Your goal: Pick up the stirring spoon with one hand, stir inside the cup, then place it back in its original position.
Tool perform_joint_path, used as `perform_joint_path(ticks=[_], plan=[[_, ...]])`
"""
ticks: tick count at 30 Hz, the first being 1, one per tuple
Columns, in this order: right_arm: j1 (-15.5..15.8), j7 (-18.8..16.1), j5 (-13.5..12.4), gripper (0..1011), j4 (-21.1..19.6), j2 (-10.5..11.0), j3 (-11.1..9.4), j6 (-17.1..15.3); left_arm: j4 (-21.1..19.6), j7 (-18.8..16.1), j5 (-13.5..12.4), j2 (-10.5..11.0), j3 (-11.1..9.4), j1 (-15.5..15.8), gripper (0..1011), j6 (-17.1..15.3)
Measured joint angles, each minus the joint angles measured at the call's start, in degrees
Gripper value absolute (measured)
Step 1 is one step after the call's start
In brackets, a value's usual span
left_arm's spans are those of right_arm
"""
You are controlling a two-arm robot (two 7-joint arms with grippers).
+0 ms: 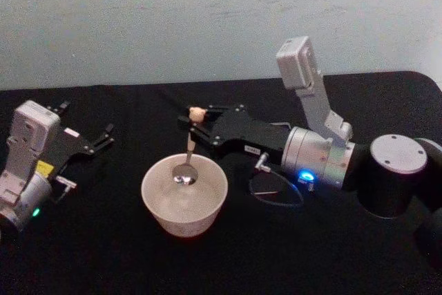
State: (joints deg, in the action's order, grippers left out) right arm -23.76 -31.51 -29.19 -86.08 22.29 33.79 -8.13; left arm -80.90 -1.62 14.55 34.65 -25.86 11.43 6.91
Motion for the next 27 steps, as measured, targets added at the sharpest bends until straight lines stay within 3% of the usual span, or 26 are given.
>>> perform_joint_path(ticks=[27], plan=[[0.7, 4.6, -6.4, 215, -4.3, 1.7, -5.1, -0.6, 0.0, 0.0, 0.0, 0.0, 0.0, 0.0, 1001, 0.0]])
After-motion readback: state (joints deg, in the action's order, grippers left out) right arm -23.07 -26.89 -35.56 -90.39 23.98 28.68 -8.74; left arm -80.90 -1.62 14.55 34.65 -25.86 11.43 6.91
